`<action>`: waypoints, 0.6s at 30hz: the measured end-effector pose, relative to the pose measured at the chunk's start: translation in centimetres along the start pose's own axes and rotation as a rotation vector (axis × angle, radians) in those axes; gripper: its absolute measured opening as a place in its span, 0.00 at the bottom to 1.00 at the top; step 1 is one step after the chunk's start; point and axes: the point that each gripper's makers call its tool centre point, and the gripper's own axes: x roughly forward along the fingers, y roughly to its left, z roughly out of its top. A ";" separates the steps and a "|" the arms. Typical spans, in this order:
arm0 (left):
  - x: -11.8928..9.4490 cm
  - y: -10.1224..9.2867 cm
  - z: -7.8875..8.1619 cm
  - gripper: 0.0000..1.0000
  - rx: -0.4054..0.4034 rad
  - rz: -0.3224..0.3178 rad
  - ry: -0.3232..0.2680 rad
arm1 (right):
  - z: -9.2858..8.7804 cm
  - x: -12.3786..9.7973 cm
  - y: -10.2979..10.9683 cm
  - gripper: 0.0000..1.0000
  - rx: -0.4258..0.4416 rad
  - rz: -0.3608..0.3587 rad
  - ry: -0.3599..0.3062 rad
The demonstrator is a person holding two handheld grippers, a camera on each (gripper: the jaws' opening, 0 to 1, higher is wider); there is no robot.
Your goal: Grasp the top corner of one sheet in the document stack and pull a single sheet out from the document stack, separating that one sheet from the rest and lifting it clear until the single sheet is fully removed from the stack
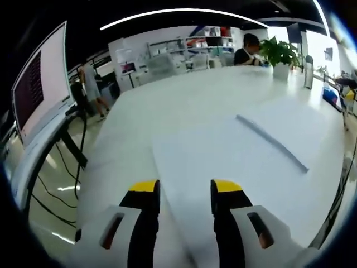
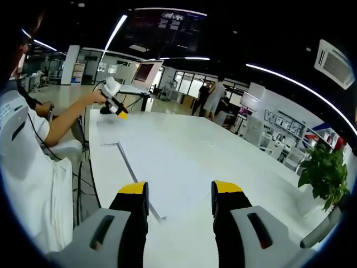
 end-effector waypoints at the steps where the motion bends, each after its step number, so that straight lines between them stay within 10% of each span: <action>1: -0.1 0.1 0.1 0.38 0.003 0.004 -0.005 | 0.0 0.0 0.0 0.45 -0.001 0.000 0.000; 18: -1.9 -0.6 3.0 0.41 0.018 -0.032 -0.156 | 0.0 -0.1 0.1 0.45 0.000 -0.001 -0.003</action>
